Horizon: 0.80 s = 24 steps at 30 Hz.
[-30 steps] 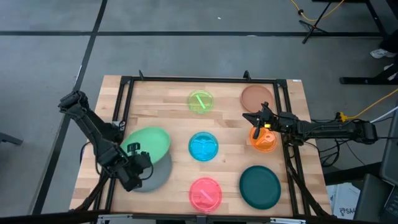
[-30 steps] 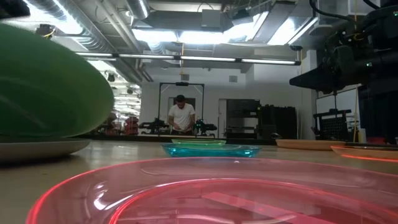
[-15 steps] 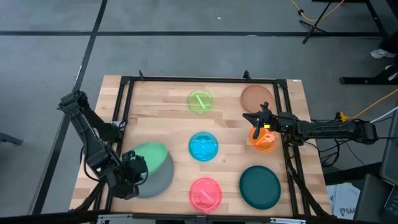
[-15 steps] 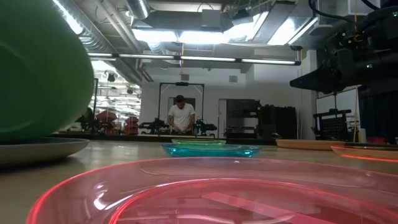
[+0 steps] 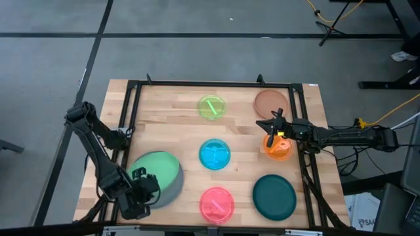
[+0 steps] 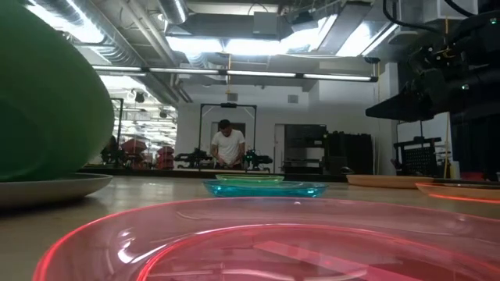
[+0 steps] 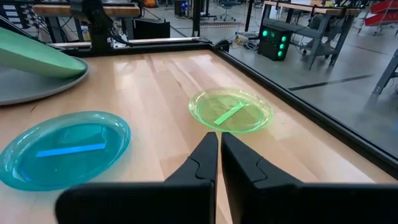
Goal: Stack plastic plates
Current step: Stack the green plate on top of gray plate
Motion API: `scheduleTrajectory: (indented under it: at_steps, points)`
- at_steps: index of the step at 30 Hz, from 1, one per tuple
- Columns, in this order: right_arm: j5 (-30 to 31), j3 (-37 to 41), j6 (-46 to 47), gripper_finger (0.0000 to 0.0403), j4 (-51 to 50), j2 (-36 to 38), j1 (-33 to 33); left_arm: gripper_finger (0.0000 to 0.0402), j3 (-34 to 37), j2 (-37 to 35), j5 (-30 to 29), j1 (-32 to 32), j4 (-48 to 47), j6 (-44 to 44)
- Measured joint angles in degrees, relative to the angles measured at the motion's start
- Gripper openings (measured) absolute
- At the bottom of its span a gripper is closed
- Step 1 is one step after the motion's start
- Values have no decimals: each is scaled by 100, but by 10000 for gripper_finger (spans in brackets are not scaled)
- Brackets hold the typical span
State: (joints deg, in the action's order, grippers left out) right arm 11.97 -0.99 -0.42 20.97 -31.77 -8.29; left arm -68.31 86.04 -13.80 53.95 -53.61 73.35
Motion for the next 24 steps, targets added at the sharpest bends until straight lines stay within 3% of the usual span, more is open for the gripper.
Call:
scheduleTrajectory:
  at_steps: [5,14,19,24]
  points:
    - [0,0,8,14,34,0,2,15,0,395,-196,-8,296,-337]
    - [-14,0,42,14,13,2,2,16,0,1123,227,-41,506,-316]
    - [-109,0,156,14,-7,0,1,27,0,1324,188,-49,538,178]
    - [-257,0,163,14,-15,0,2,70,0,1333,206,-69,595,792]
